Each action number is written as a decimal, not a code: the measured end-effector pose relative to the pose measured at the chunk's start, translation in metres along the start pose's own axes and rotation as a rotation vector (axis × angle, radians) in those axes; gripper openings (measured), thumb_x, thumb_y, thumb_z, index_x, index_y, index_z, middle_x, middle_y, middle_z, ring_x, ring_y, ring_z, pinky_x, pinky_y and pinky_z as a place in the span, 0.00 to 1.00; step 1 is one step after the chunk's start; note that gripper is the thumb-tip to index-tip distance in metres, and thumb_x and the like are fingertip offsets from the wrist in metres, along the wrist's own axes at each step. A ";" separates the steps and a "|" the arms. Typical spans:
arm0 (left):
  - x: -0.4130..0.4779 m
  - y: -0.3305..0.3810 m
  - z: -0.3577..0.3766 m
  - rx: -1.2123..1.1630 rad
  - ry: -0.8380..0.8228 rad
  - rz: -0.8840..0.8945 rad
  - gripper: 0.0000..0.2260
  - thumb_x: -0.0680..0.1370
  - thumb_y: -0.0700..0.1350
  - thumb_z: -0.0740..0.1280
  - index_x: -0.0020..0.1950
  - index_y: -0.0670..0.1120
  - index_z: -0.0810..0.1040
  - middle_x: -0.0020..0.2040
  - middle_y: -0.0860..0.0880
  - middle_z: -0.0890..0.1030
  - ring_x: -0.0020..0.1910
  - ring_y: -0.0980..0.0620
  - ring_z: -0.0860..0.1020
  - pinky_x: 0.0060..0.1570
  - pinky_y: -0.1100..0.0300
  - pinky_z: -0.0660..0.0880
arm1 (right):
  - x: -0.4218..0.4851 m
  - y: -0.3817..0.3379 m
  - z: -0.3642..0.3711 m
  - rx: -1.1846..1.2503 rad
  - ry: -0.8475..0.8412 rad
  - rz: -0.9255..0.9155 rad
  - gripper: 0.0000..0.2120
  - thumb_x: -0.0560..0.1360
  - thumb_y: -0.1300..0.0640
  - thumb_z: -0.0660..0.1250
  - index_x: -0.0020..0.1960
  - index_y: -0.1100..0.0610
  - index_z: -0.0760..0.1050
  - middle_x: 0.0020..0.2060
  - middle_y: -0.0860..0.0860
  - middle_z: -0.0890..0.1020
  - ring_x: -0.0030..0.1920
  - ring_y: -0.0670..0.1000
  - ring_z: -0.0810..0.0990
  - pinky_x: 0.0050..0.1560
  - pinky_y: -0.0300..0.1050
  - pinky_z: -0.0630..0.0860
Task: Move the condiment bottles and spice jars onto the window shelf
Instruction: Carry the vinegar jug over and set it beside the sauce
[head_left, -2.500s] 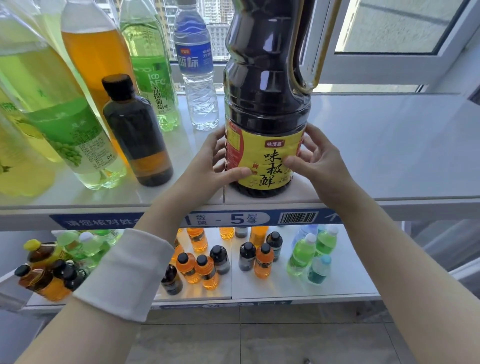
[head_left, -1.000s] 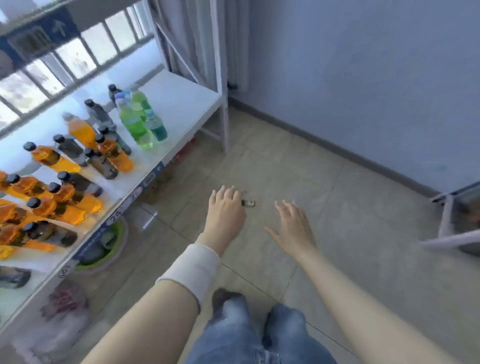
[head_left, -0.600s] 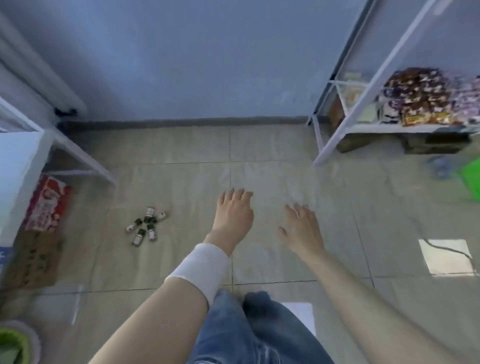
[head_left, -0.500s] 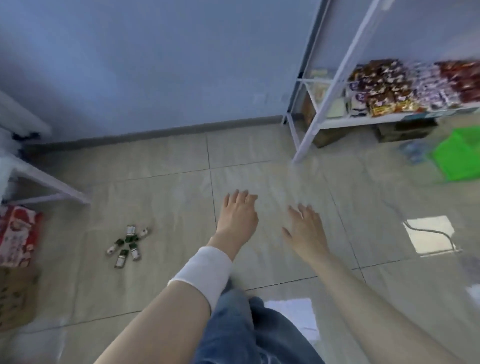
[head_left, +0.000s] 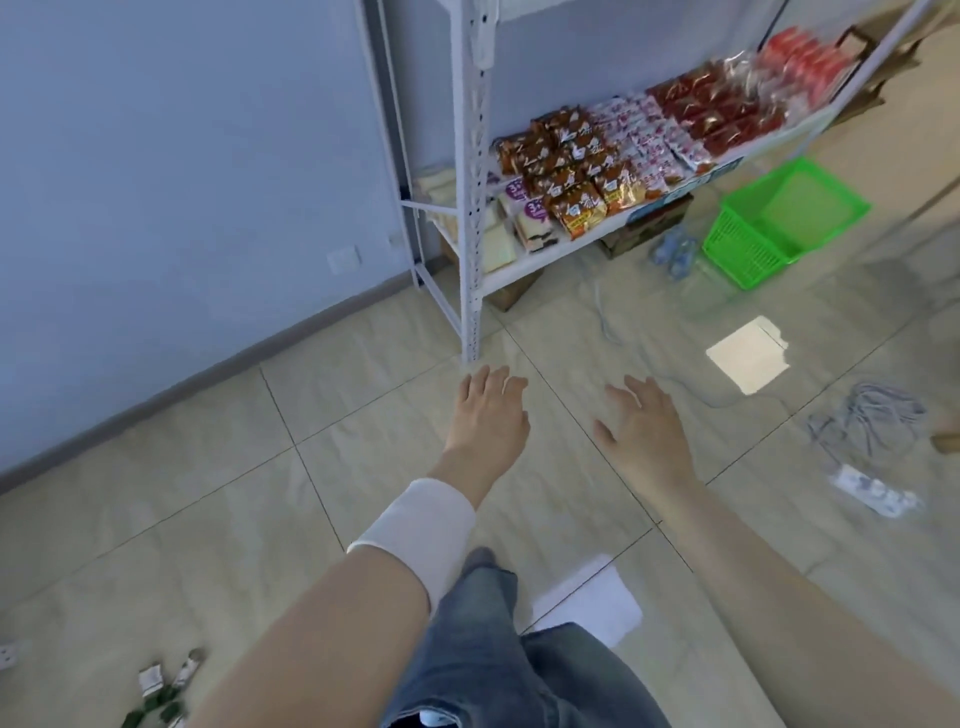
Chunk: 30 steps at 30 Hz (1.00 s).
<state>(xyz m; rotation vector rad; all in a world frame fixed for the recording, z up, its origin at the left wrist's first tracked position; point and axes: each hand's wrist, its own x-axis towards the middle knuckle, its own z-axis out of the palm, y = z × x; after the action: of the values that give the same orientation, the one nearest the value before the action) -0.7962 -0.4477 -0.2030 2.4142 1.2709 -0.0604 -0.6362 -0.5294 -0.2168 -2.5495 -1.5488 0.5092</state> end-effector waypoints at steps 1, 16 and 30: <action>0.019 0.008 -0.004 0.003 0.006 0.026 0.21 0.80 0.45 0.57 0.73 0.46 0.61 0.74 0.45 0.60 0.74 0.45 0.55 0.72 0.52 0.49 | 0.013 0.008 -0.009 0.011 0.024 0.026 0.25 0.78 0.52 0.60 0.72 0.57 0.62 0.73 0.57 0.61 0.76 0.58 0.51 0.74 0.51 0.48; 0.285 0.175 -0.064 0.015 0.204 0.164 0.20 0.79 0.45 0.58 0.71 0.46 0.63 0.73 0.46 0.64 0.73 0.46 0.58 0.73 0.51 0.52 | 0.227 0.154 -0.149 0.166 0.286 0.038 0.24 0.75 0.55 0.67 0.68 0.62 0.69 0.69 0.62 0.68 0.73 0.62 0.58 0.72 0.55 0.56; 0.489 0.253 -0.163 -0.106 0.589 0.194 0.18 0.74 0.43 0.65 0.63 0.43 0.75 0.63 0.42 0.76 0.66 0.41 0.71 0.67 0.47 0.61 | 0.450 0.195 -0.293 0.319 0.499 -0.181 0.22 0.72 0.59 0.70 0.64 0.64 0.72 0.63 0.65 0.73 0.67 0.68 0.67 0.64 0.67 0.67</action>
<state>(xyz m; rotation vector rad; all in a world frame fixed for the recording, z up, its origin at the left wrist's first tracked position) -0.3333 -0.1314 -0.0785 2.5347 1.2087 0.8035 -0.1829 -0.2035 -0.0950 -2.0632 -1.3642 0.0744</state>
